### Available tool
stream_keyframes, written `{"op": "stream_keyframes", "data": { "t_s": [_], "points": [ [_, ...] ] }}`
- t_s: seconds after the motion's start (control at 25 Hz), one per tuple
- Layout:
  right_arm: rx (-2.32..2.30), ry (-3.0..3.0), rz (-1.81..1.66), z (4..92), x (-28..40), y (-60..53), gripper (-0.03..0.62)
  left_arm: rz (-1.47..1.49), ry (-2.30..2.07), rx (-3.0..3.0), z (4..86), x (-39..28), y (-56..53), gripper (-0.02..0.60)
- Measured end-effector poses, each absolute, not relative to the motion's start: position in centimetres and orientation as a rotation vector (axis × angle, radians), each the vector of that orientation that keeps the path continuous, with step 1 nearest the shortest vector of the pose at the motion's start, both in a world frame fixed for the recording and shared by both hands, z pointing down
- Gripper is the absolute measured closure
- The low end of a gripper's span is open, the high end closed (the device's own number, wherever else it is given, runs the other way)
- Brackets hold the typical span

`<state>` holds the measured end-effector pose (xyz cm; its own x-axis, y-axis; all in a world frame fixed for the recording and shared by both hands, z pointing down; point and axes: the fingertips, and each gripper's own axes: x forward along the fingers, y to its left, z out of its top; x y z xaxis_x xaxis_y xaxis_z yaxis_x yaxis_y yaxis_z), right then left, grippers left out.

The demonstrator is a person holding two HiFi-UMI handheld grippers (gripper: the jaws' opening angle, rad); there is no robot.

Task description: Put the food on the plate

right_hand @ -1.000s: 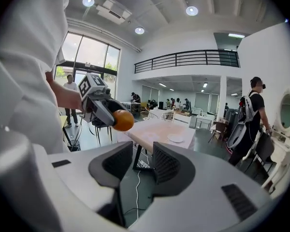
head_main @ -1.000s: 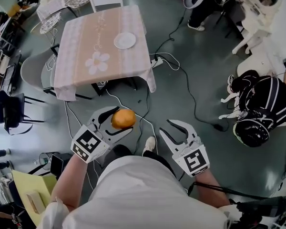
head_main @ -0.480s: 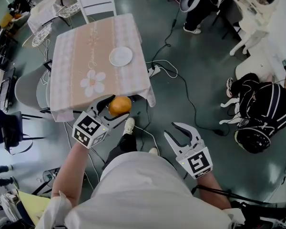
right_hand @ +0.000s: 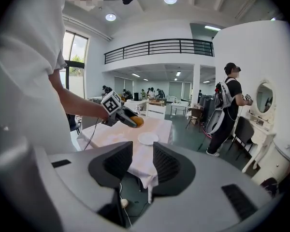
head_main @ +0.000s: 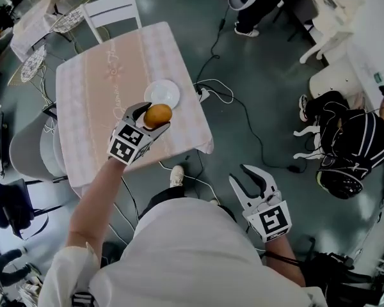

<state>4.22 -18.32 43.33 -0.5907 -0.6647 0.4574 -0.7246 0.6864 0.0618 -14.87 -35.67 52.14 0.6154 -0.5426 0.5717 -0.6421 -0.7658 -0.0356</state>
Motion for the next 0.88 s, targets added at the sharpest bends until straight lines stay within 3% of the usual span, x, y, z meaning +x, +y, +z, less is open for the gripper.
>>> {"op": "stream_keyframes", "data": {
  "t_s": [0.36,0.88],
  "points": [
    [1.294,-2.302,0.27,43.6,3.3,-21.6,0.453,1.037,-0.889,2.607,61.3,-16.9,-45.8,0.229],
    [1.409,-2.145,0.354,44.3,3.9,-21.9,0.453,1.156,-0.812,2.583,67.4,-16.4,-49.3,0.229]
  ]
}}
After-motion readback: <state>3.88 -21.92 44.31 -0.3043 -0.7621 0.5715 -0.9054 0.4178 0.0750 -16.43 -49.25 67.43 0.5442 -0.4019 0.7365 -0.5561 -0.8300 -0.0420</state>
